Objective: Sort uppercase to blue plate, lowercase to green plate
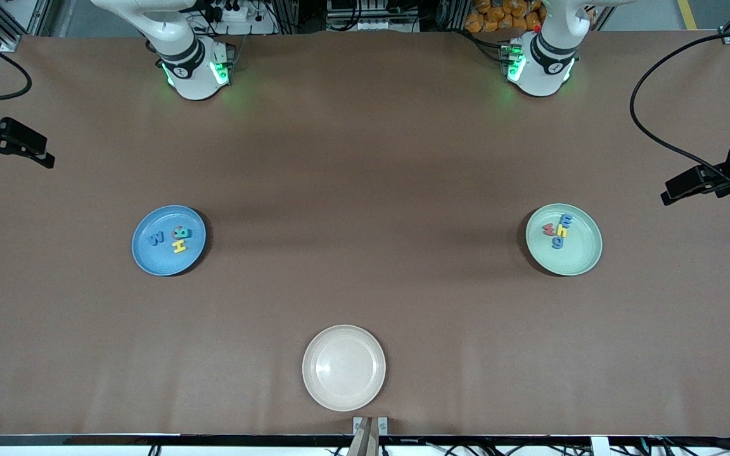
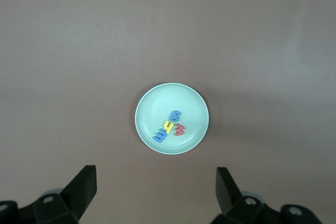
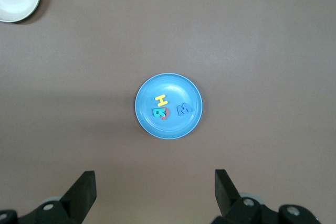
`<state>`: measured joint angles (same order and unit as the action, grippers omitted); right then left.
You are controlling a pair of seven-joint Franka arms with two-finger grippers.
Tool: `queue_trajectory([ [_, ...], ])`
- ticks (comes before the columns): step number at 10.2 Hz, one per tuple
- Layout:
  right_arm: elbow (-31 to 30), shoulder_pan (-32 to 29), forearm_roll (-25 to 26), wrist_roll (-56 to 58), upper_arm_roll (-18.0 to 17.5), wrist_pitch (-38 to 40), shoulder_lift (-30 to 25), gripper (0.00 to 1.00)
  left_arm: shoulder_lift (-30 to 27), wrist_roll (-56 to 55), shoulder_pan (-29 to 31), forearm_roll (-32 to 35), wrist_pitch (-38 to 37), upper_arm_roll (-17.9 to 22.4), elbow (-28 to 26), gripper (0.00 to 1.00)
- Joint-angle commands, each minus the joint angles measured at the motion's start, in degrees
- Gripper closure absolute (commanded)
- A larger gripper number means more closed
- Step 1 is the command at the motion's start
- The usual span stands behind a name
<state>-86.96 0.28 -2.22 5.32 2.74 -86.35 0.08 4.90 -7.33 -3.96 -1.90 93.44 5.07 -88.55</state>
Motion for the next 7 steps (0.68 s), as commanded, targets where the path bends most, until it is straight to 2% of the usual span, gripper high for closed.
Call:
queue_trajectory([
  [1,-1.1,0.2,1.2,0.5,-0.2,0.6,-1.7,0.00,-2.0,-1.1,-0.9,-1.3,-2.1,1.9,0.0,0.00],
  [7,-1.6,1.2,2.0,0.4,-0.2,0.7,-2.3,0.00,-3.2,-1.1,-1.7,-0.7,-2.9,2.7,0.0,0.00],
])
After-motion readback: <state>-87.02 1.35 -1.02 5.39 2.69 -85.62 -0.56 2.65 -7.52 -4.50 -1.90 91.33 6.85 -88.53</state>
